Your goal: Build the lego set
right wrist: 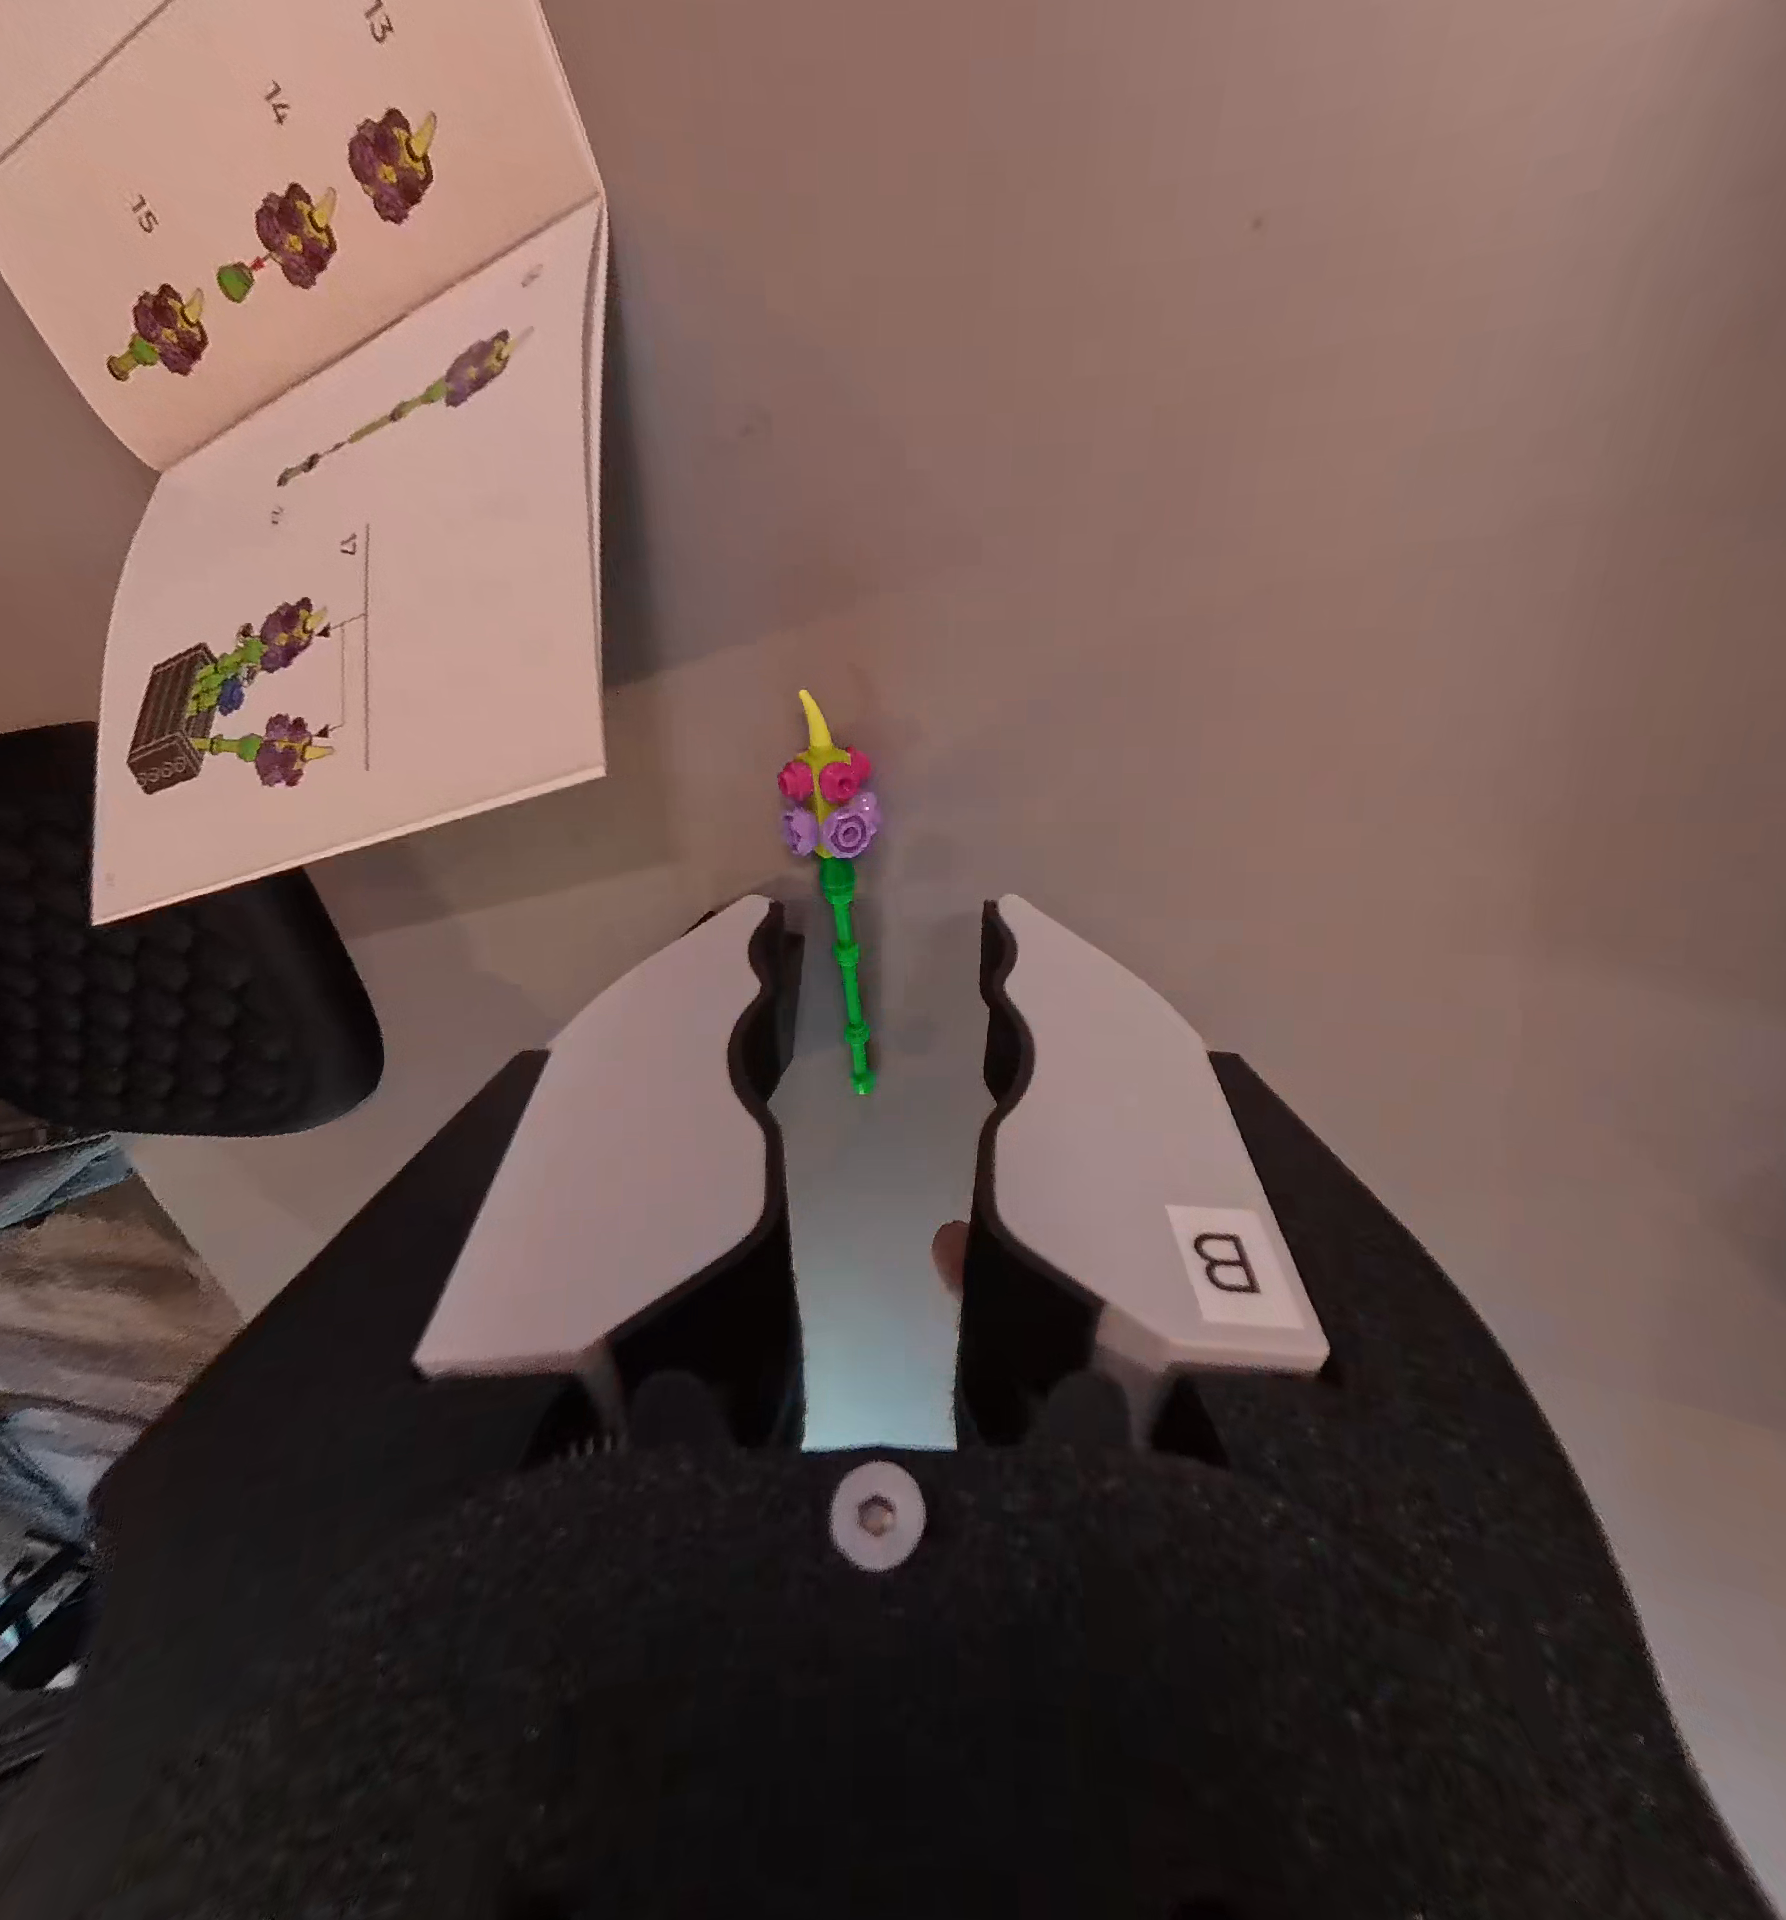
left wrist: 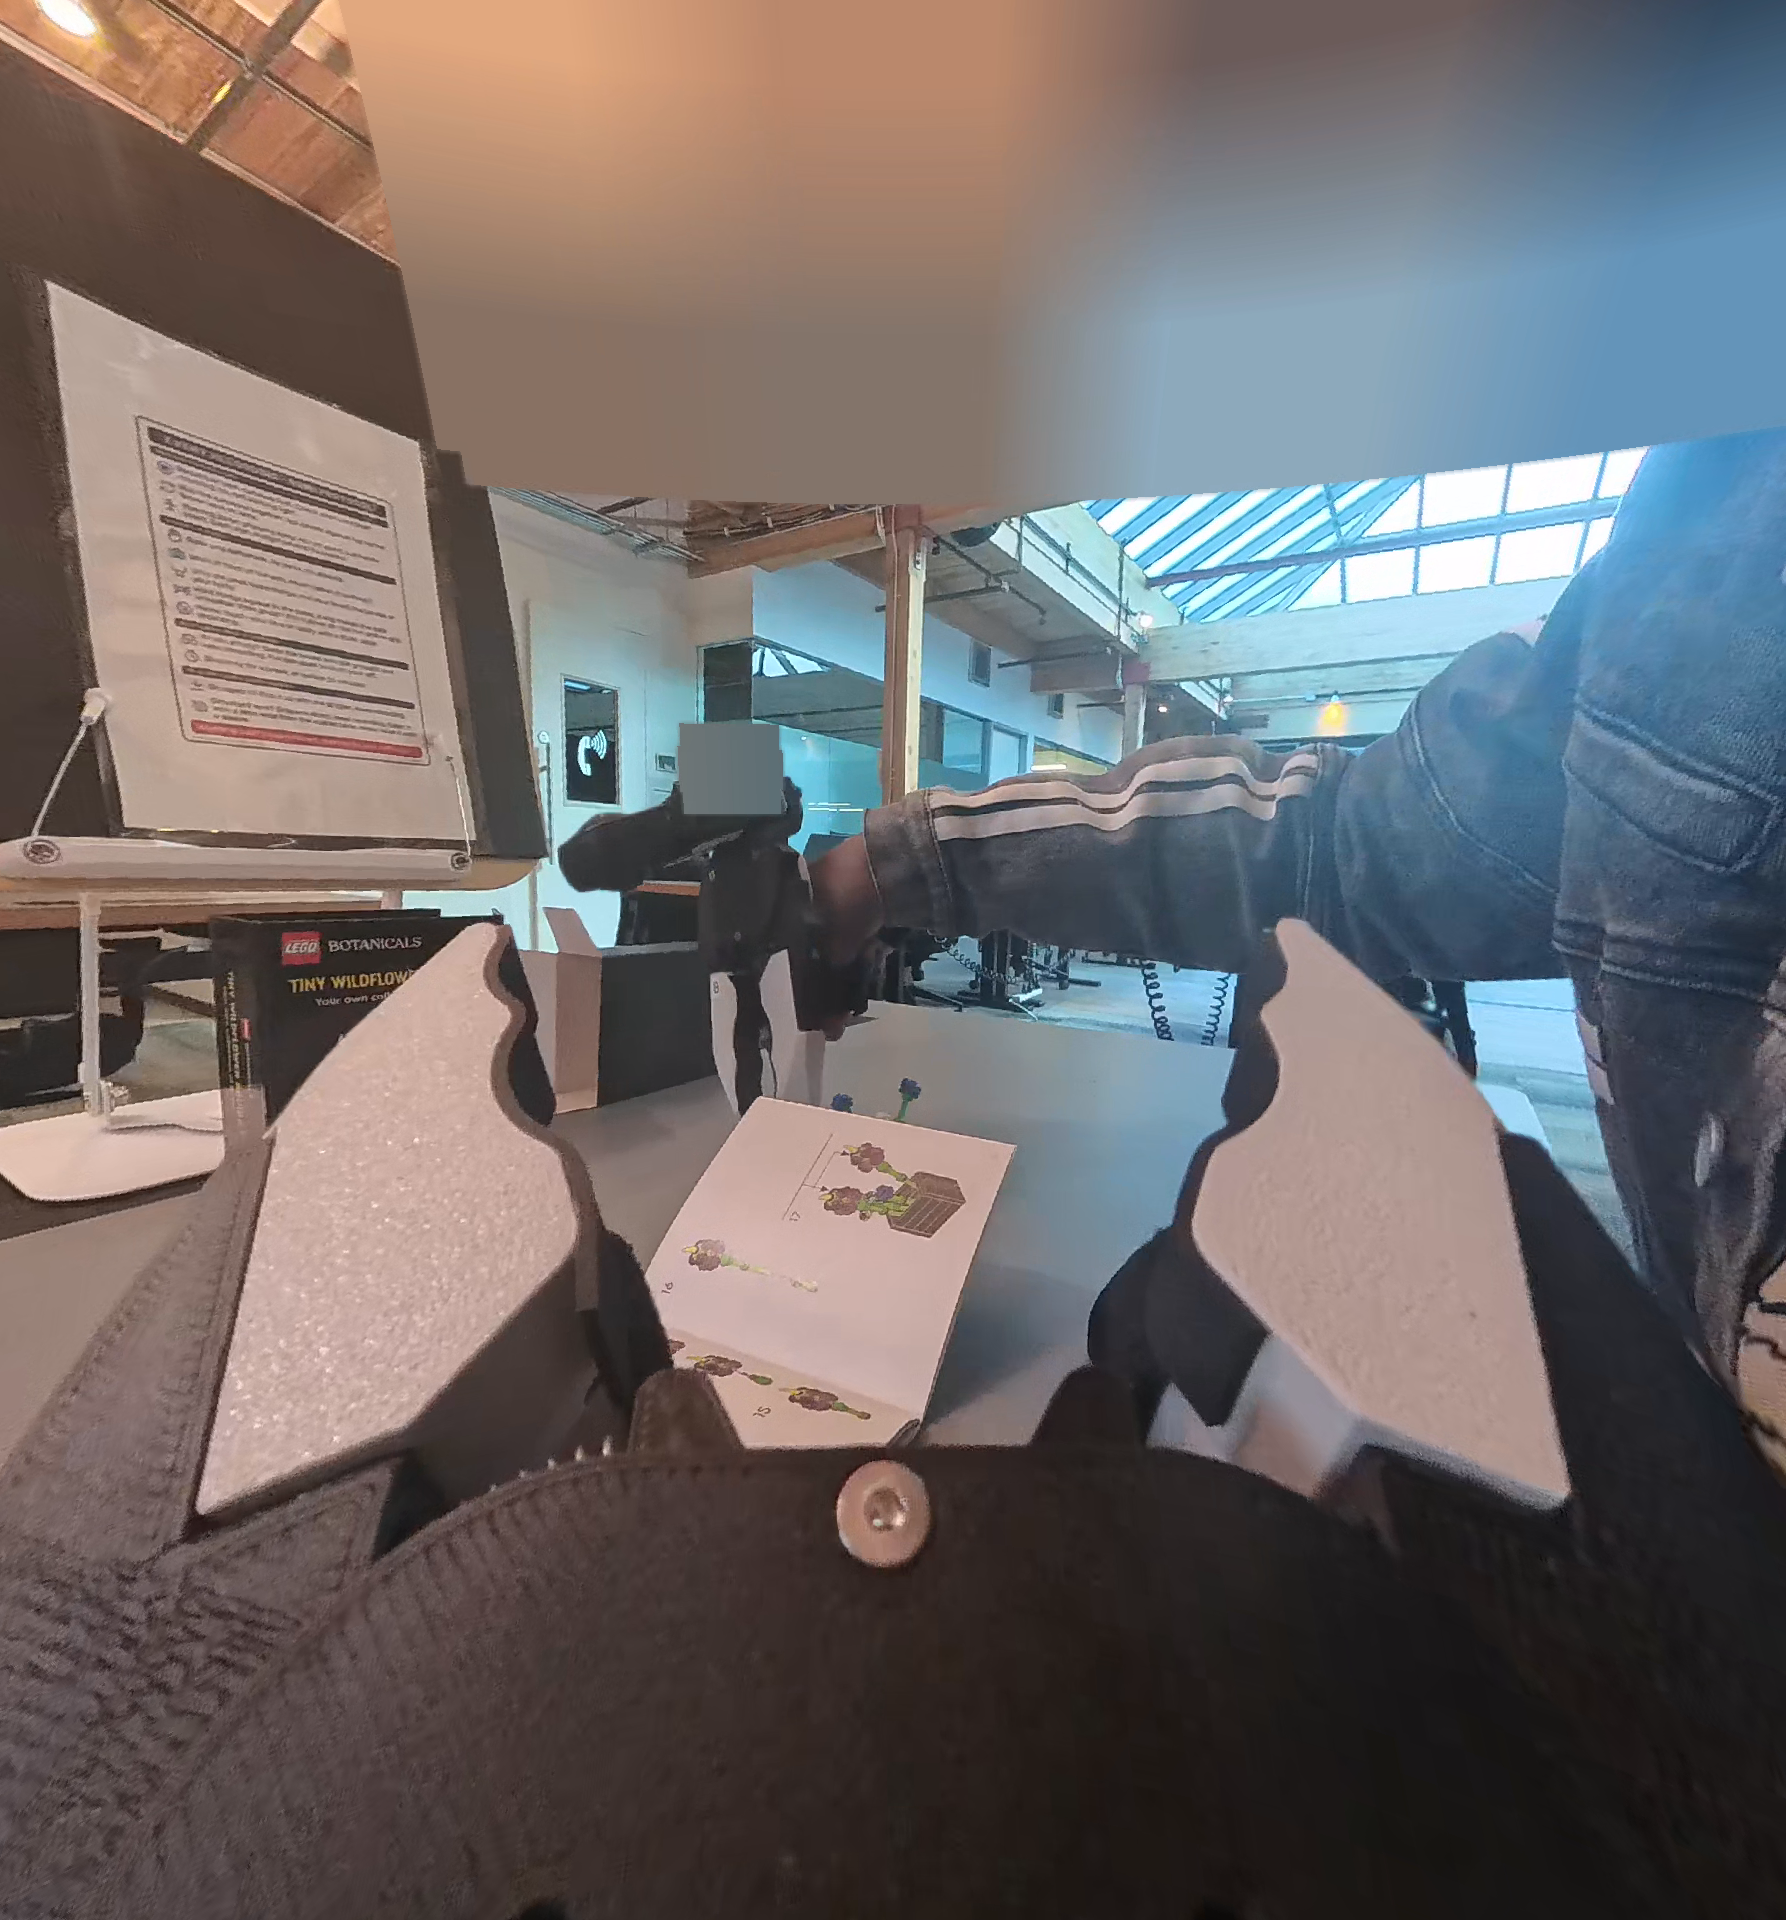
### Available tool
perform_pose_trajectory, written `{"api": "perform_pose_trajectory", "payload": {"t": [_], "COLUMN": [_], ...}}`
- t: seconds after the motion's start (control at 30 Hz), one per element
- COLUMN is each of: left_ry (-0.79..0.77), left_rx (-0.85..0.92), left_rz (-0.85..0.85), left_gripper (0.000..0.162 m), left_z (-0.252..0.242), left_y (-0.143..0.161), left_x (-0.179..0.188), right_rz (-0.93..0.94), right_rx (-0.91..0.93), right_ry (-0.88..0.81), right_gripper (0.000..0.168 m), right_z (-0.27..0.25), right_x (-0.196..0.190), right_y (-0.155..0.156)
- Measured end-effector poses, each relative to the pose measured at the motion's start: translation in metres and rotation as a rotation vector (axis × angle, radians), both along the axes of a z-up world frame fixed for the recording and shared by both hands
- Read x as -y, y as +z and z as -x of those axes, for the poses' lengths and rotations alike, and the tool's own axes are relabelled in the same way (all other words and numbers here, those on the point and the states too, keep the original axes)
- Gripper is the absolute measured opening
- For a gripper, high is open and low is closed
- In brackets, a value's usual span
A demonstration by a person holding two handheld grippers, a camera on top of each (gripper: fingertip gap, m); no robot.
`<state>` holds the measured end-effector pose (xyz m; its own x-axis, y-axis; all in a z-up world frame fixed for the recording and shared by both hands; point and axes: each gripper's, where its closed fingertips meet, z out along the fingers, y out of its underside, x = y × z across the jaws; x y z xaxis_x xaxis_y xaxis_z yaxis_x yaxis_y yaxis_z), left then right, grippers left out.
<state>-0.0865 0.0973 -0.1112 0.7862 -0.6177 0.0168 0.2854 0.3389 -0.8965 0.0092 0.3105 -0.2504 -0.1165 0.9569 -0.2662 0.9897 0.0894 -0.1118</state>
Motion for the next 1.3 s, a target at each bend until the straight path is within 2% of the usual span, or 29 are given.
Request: {"api": "perform_pose_trajectory", "payload": {"t": [0.33, 0.43, 0.53, 0.67, 0.8, 0.9, 1.03, 1.13, 1.2, 1.3], "left_ry": [-0.01, -0.01, -0.011, -0.012, -0.013, -0.012, -0.011, -0.011, -0.014, -0.015], "left_rx": [0.031, 0.035, 0.037, 0.047, 0.049, 0.048, 0.05, 0.049, 0.046, 0.045], "left_rz": [0.01, 0.011, 0.012, 0.014, 0.013, 0.012, 0.01, 0.01, 0.008, 0.008], "left_gripper": [0.124, 0.123, 0.123, 0.123, 0.122, 0.122, 0.121, 0.121, 0.121, 0.121], "left_z": [0.002, 0.003, 0.003, 0.004, 0.004, 0.004, 0.005, 0.005, 0.004, 0.003], "left_y": [0.0, 0.0, 0.0, 0.0, 0.0, 0.0, 0.001, 0.001, 0.0, 0.001], "left_x": [-0.001, -0.001, -0.002, -0.002, -0.002, -0.002, -0.002, -0.002, -0.002, -0.002], "right_rz": [0.021, 0.002, -0.014, 0.003, 0.023, 0.016, 0.007, 0.026, 0.008, -0.011], "right_rx": [0.079, 0.116, 0.097, 0.028, -0.133, -0.333, -0.762, -1.127, -1.293, -1.384], "right_ry": [0.03, 0.03, 0.029, 0.01, -0.087, -0.167, -0.366, -0.523, -0.629, -0.785], "right_gripper": [0.035, 0.03, 0.015, 0.013, 0.013, 0.013, 0.013, 0.012, 0.012, 0.012], "right_z": [-0.001, -0.004, -0.002, 0.002, 0.014, 0.023, 0.027, 0.01, -0.008, -0.031], "right_x": [0.012, 0.014, 0.015, 0.017, 0.008, -0.002, -0.017, -0.016, -0.011, 0.001], "right_y": [-0.013, -0.019, -0.022, -0.019, 0.0, 0.029, 0.09, 0.132, 0.139, 0.119]}}
